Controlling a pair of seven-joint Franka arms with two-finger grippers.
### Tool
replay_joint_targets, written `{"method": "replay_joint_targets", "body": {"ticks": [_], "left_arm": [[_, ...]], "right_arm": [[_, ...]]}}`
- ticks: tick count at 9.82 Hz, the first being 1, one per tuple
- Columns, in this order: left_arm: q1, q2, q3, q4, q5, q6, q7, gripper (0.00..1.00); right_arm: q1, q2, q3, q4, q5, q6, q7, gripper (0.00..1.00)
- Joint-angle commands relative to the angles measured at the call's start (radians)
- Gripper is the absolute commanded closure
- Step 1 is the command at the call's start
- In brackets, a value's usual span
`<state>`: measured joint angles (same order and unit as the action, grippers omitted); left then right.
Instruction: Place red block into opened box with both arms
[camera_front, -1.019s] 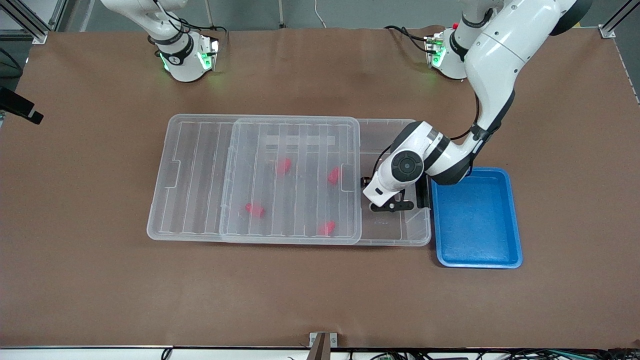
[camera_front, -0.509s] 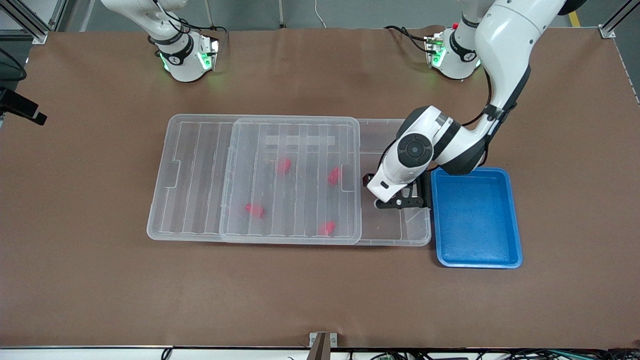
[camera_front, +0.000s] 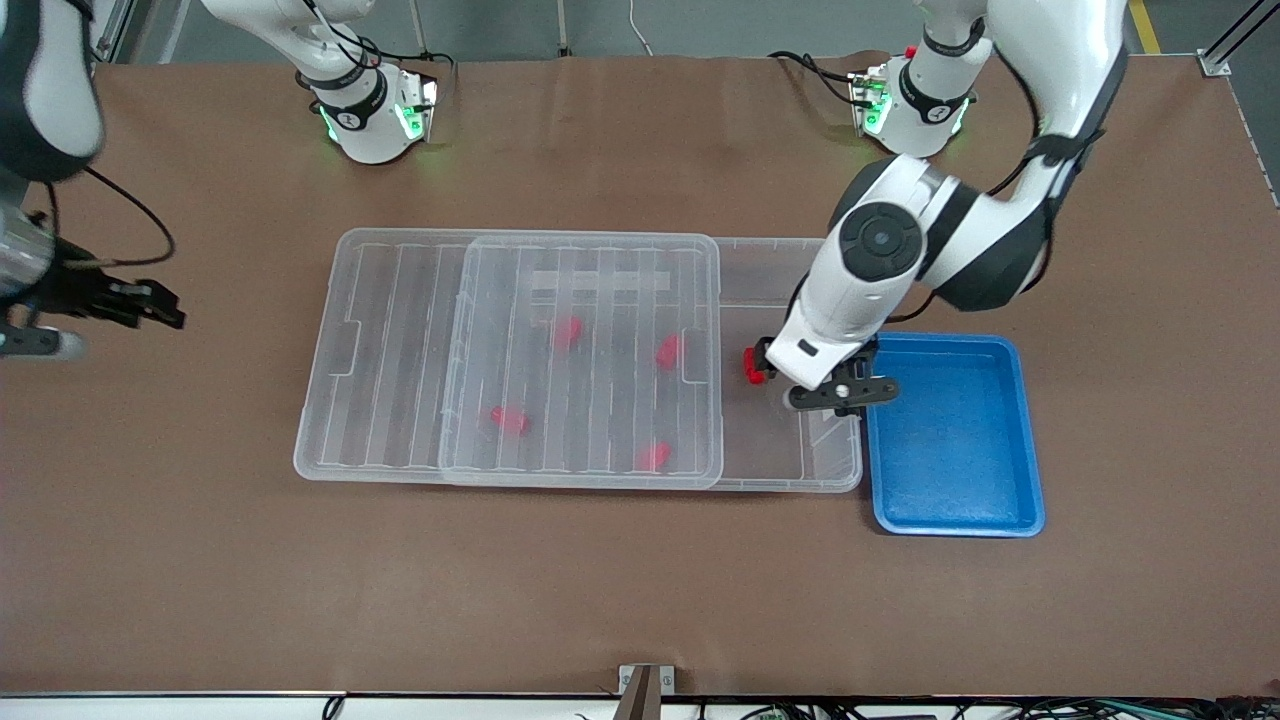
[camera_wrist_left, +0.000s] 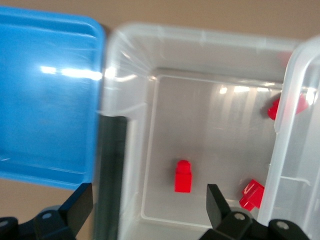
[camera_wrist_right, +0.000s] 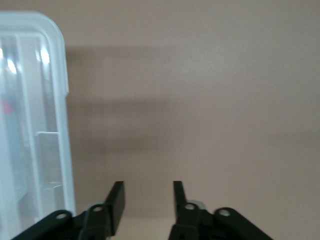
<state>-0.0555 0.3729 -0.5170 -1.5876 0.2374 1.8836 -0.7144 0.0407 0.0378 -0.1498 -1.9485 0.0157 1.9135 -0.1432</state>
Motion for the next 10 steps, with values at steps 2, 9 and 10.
{"method": "replay_joint_targets", "body": {"ticks": [2,9,10], "left_arm": [[0.07,0.008,-0.007,0.223,0.017,-0.245,0.071,0.0],[0.221,-0.224,0.058,0.206,-0.125,-0.32,0.385,0.0],[0.16,-0.268,0.156,0.158,-0.151,-0.325,0.438,0.0]], "right_arm": [[0.01,-0.004,0.041,-0.164,0.009,0.146,-0.052,1.0],[0.021,0.085,0.148,-0.185,0.073,0.219,-0.042,1.0],[0.019,0.086,0.167,-0.182,0.078,0.219,-0.036,1.0]]}}
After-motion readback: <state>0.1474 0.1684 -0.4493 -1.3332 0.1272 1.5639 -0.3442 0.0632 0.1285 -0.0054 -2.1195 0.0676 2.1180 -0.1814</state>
